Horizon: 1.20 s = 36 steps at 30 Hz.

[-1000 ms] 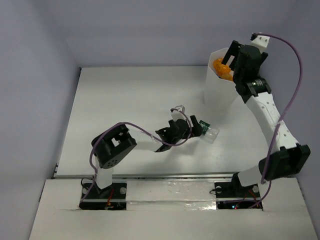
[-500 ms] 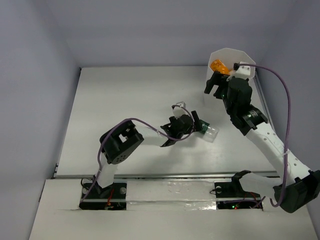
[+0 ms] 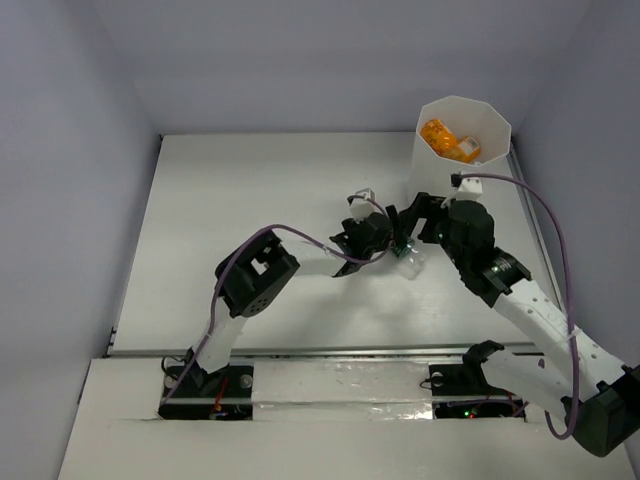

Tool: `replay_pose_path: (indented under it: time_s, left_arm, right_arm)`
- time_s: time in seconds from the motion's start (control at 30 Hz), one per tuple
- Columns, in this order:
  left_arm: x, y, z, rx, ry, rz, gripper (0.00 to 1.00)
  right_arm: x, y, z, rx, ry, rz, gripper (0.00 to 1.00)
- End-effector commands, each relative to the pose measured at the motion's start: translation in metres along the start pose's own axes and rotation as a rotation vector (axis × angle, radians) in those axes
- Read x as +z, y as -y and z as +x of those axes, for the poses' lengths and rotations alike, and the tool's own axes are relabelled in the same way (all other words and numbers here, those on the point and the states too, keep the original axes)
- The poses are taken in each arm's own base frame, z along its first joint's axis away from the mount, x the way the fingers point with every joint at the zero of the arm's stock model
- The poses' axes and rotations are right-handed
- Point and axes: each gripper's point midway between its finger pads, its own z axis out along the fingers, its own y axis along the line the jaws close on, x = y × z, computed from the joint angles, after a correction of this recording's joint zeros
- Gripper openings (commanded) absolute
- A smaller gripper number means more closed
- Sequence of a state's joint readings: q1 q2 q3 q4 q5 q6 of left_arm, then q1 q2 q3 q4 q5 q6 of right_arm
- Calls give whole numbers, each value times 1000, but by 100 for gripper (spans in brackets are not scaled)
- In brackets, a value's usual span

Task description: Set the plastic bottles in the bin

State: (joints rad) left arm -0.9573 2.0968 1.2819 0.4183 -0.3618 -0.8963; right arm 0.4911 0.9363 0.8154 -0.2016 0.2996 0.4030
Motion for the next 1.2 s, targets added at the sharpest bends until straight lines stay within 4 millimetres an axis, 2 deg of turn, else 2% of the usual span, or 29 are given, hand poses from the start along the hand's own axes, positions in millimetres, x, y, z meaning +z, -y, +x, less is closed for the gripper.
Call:
replay_pose_path:
  time_s: [0.0,0.07,0.17,0.27,0.3,0.4,0.43,0.53,0.6,0.63,0.67,0.73,0.77,0.8,0.87,0.9,0.93,1.03,1.07,1.13,1.17]
  left_arm:
    - [10,4,-17,48,38,-37,99]
    - [12,2,-20,72,47,-60,97]
    - [11,-7,-26,93,64,-80,81]
    - [5,-17,-26,119,68,-97,58]
    - [4,-22,-32,120,79,-106,45]
    - [-5,-34,-39,140,93,-125,31]
    - [-9,-40,-37,150,88,-131,30]
    - [-28,-28,-57,153,124,-97,29]
    - [-51,-16,-77,155,160,-55,29]
    - [-59,-9,-86,150,180,-33,29]
    - [-79,2,-107,136,222,2,29]
    - [-100,19,-131,145,277,51,30]
    - [-122,38,-157,129,333,101,31]
    - [-134,49,-172,131,364,128,31]
    - [-166,85,-211,136,444,223,33]
    - [-175,96,-222,139,468,252,33]
    - [-192,116,-244,139,517,303,33]
    - [-218,151,-276,135,602,405,35]
    - [-228,169,-289,142,634,447,35]
    - [-235,188,-304,145,676,492,36]
    - [-236,207,-312,154,693,533,36]
  right_arm:
    - [-7,-20,-9,38,31,-87,87]
    - [-13,-20,-12,42,44,-97,87]
    - [-22,-22,-17,50,56,-116,87]
    - [-29,-25,-23,57,67,-139,87]
    - [-34,-26,-27,62,83,-146,87]
    - [-42,-26,-33,68,99,-161,87]
    - [-45,-27,-34,71,105,-166,87]
    - [-54,-26,-40,81,128,-175,87]
    - [-59,-21,-45,92,155,-163,87]
    - [-68,-20,-52,109,185,-169,87]
    - [-72,-14,-55,119,206,-147,87]
    - [-81,-7,-62,156,249,-127,88]
    - [-90,4,-69,179,294,-92,88]
    - [-94,9,-70,190,311,-74,88]
    - [-96,24,-61,210,315,-16,88]
    - [-95,24,-56,232,302,-21,88]
    - [-91,22,-43,232,270,-38,88]
    - [-83,-5,-14,280,173,-194,86]
    - [-77,-17,7,279,117,-273,85]
    - [-68,-26,31,288,44,-320,83]
    - [-65,-32,48,286,2,-368,82]
